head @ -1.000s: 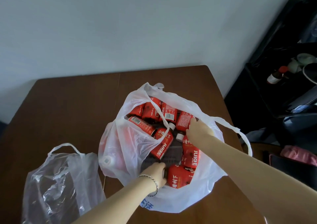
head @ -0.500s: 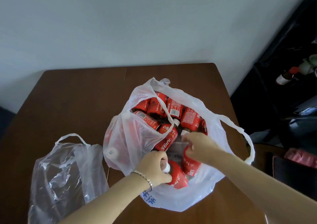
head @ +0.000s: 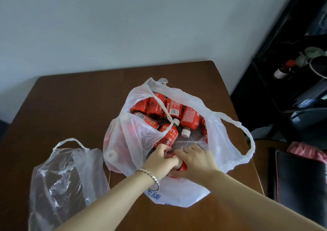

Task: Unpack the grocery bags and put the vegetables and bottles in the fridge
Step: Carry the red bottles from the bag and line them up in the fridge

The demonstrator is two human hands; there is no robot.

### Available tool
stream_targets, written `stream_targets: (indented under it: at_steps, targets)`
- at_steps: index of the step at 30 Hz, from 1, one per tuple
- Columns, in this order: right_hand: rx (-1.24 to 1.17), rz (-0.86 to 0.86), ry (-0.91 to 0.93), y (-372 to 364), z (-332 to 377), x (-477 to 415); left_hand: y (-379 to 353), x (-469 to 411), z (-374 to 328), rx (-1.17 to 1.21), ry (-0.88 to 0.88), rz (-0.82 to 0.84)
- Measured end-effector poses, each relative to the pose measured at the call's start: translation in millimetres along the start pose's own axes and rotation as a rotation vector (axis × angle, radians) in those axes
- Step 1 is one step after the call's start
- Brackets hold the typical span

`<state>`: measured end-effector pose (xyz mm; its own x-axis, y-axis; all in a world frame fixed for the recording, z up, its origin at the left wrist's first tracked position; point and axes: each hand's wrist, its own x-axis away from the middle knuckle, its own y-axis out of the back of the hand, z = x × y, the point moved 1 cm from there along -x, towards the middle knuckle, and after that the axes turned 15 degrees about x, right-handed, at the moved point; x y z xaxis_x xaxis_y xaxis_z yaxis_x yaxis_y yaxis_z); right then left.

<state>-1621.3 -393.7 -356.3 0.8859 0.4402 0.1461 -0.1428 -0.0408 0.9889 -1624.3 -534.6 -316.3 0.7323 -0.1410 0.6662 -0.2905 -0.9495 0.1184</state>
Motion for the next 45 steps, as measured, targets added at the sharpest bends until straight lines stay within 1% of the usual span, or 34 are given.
stream_targets:
  at_steps: [1,2,5,7,8,10,11,12,15,17,19,21,24,26,27,28,29,30,32,34,38,41,43,45]
  targets:
    - [-0.002,-0.054,-0.01,3,-1,-1,2,1,-2,0.021,0.015,0.017]
    - [-0.025,-0.056,0.015,3,-3,-3,5,3,-5,0.013,0.03,0.034]
    - [-0.073,0.046,0.097,3,-5,-5,15,3,-18,0.021,0.109,0.106]
    - [-0.089,0.019,0.097,4,-4,-6,21,-1,-34,-0.02,0.165,0.16]
    - [-0.091,0.038,0.079,4,-3,-7,24,-5,-42,-0.12,0.147,0.15]
    - [-0.117,0.115,0.026,10,-2,-11,22,-24,-54,-0.406,-0.025,0.093]
    - [-0.118,0.126,0.01,11,-3,-13,16,-35,-58,-0.534,-0.12,0.086]
    - [-0.108,0.119,0.01,12,-5,-15,8,-46,-60,-0.627,-0.176,0.109]
    - [-0.086,0.16,0.05,16,-9,-12,-8,-81,-49,-0.829,-0.198,0.186]
    - [-0.046,0.176,0.073,14,-11,-10,-11,-103,-41,-1.022,-0.218,0.127]
    - [-0.03,0.177,0.074,15,-12,-10,-10,-117,-37,-1.141,-0.23,-0.01]
    - [-0.031,0.195,0.063,16,-11,-12,-10,-123,-40,-1.128,-0.197,-0.12]
    - [-0.042,0.21,0.055,17,-9,-14,-13,-128,-46,-1.044,-0.115,-0.172]
    - [-0.037,0.215,0.035,16,-9,-12,-16,-131,-45,-0.895,-0.067,-0.241]
    - [-0.035,0.22,0.029,15,-8,-11,-19,-131,-43,-0.829,-0.036,-0.257]
    - [-0.032,0.22,0.027,15,-8,-11,-21,-130,-40,-0.815,-0.012,-0.252]
    - [-0.029,0.218,0.023,15,-7,-10,-23,-127,-38,-0.862,-0.006,-0.21]
    - [-0.028,0.207,0.019,16,-7,-11,-24,-124,-37,-0.955,-0.024,-0.144]
    - [-0.025,0.177,0.021,17,-6,-12,-19,-112,-37,-1.16,-0.121,-0.039]
    - [-0.022,0.166,0.024,17,-6,-12,-7,-97,-39,-1.213,-0.193,-0.054]
    - [0.004,0.188,0.024,13,-6,-11,29,-58,-30,-1.043,-0.163,-0.212]
    - [-0.005,0.199,-0.003,10,-5,-12,43,-26,-17,-0.996,-0.167,-0.255]
    - [0.0,0.214,-0.024,9,-3,-12,44,-12,-15,-0.947,-0.242,-0.291]
    - [0.034,0.238,-0.022,11,-1,-11,44,1,-24,-0.9,-0.354,-0.333]
